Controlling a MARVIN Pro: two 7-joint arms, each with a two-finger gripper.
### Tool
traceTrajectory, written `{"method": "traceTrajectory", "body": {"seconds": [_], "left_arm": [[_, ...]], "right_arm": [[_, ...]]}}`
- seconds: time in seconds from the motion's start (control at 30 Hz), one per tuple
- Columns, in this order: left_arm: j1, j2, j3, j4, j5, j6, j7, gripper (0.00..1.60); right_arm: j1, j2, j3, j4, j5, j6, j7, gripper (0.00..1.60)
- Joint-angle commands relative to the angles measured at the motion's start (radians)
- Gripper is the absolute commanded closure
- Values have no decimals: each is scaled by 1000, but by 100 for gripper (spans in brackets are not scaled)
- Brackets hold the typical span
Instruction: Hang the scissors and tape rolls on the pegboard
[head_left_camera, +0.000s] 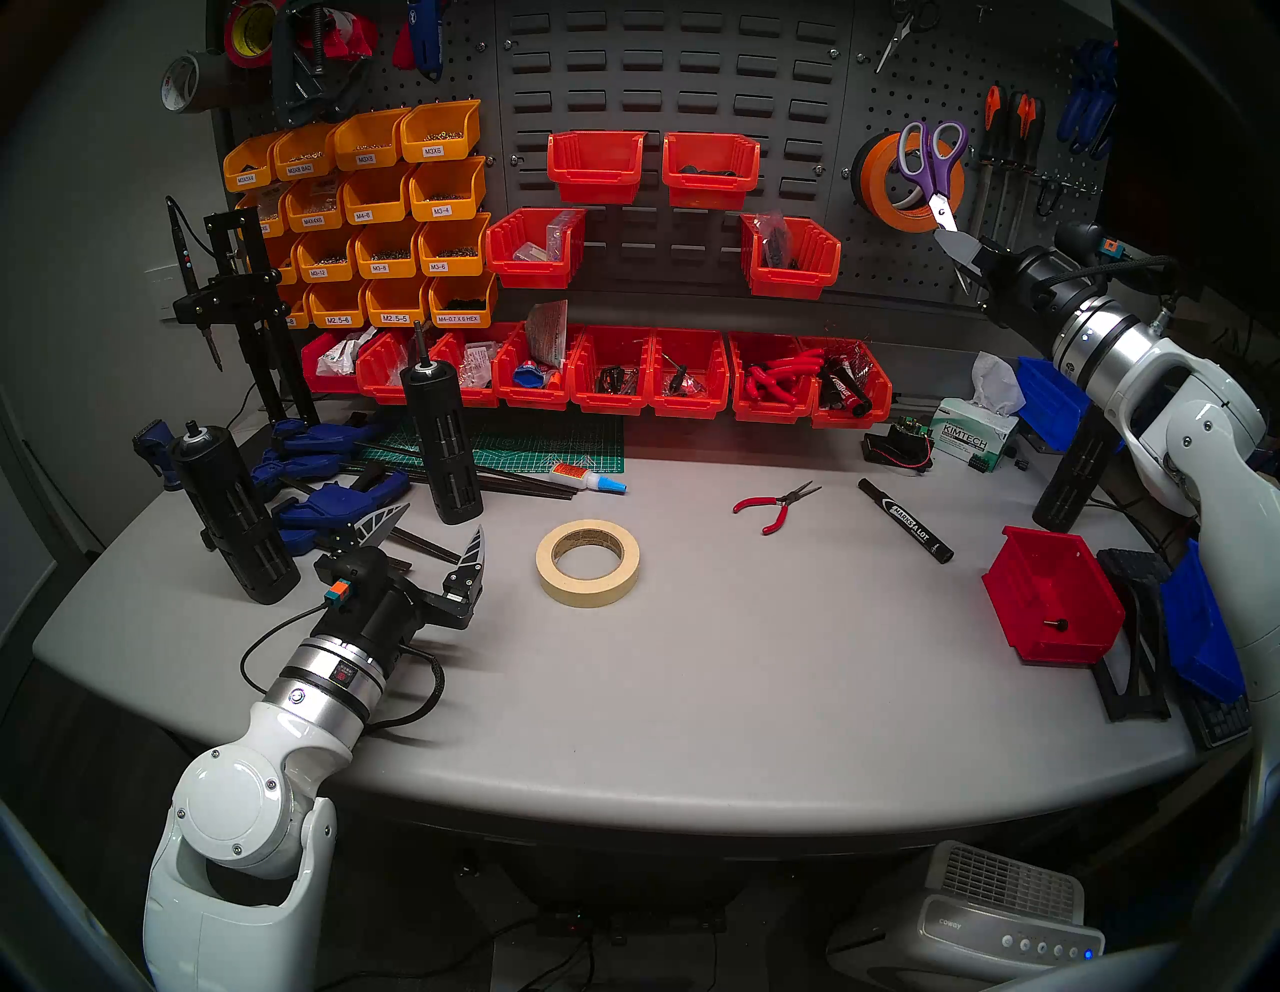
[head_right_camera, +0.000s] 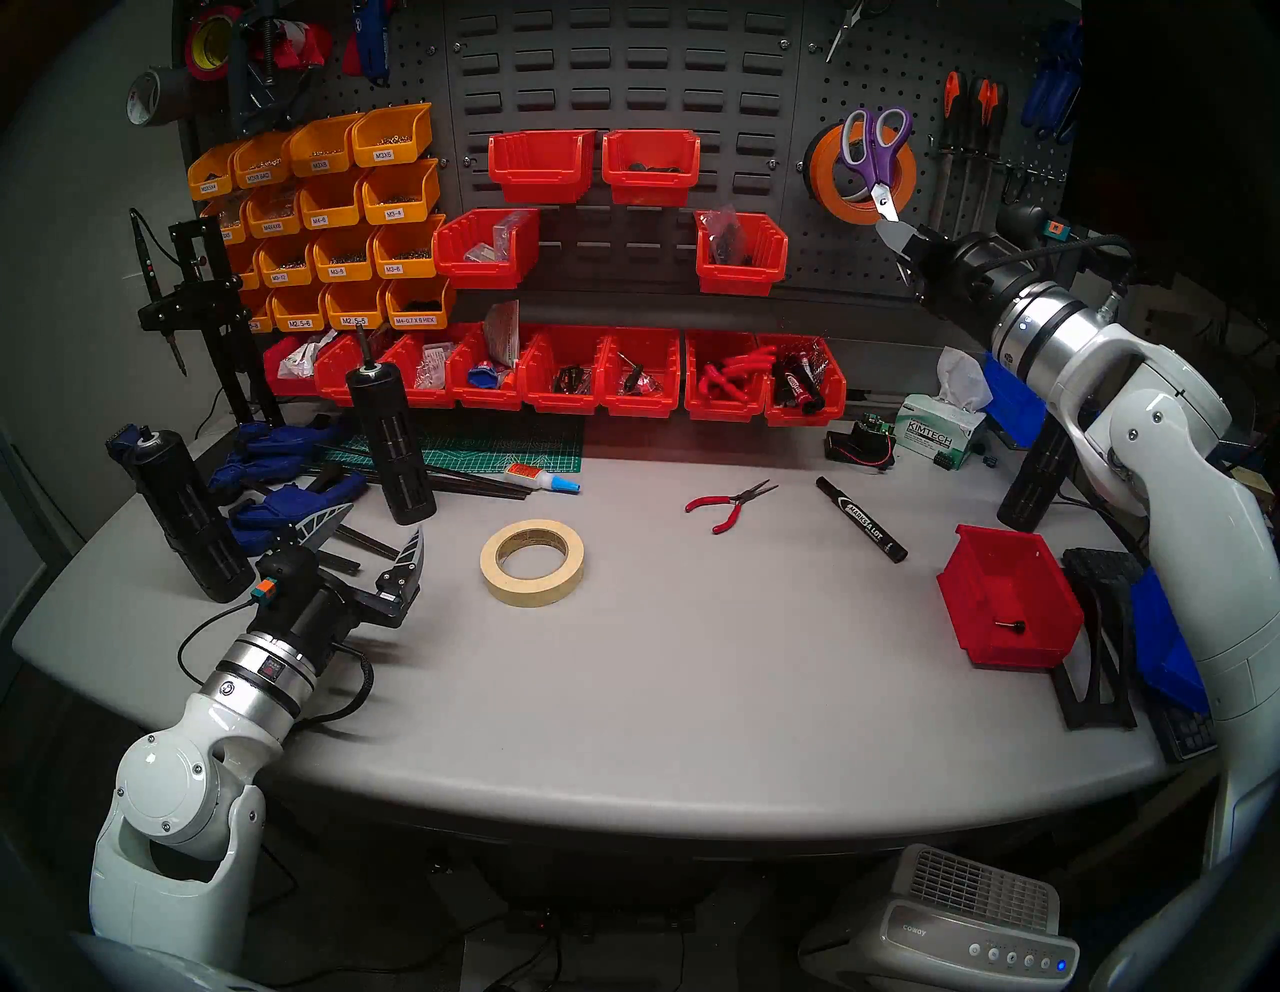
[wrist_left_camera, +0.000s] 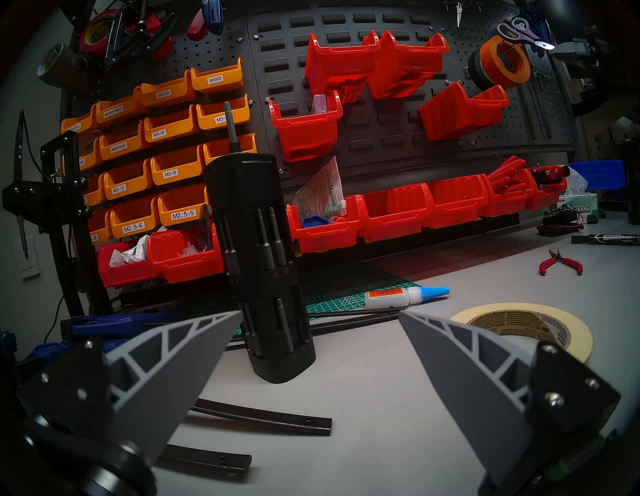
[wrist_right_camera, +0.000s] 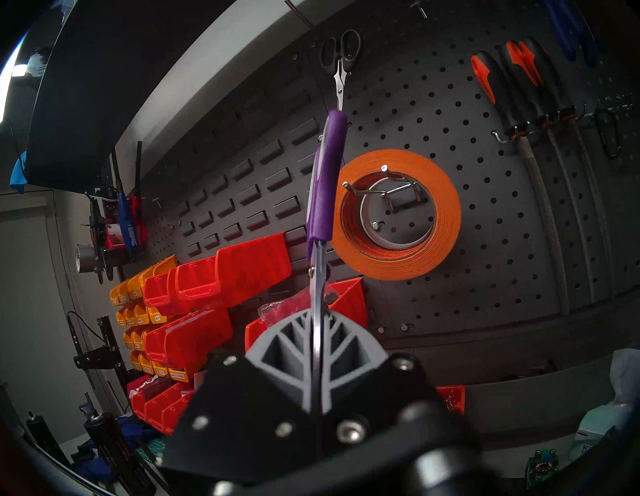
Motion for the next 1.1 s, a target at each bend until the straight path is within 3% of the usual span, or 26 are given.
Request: {"method": "traceTrajectory", "body": {"seconds": [0.0,0.7,1.07], "left_arm": [[0,-1,2,-15,0,-7,-1,0],[0,0,2,-14,0,-7,-1,0],[0,0,2,-14,0,-7,-1,0]], "right_arm": [[18,3,36,-4,0,-12,-11,160],[79,-3,-30,8,-1,-18,-36,160],[82,-15,-23,17,20,-21,-44,160]]}}
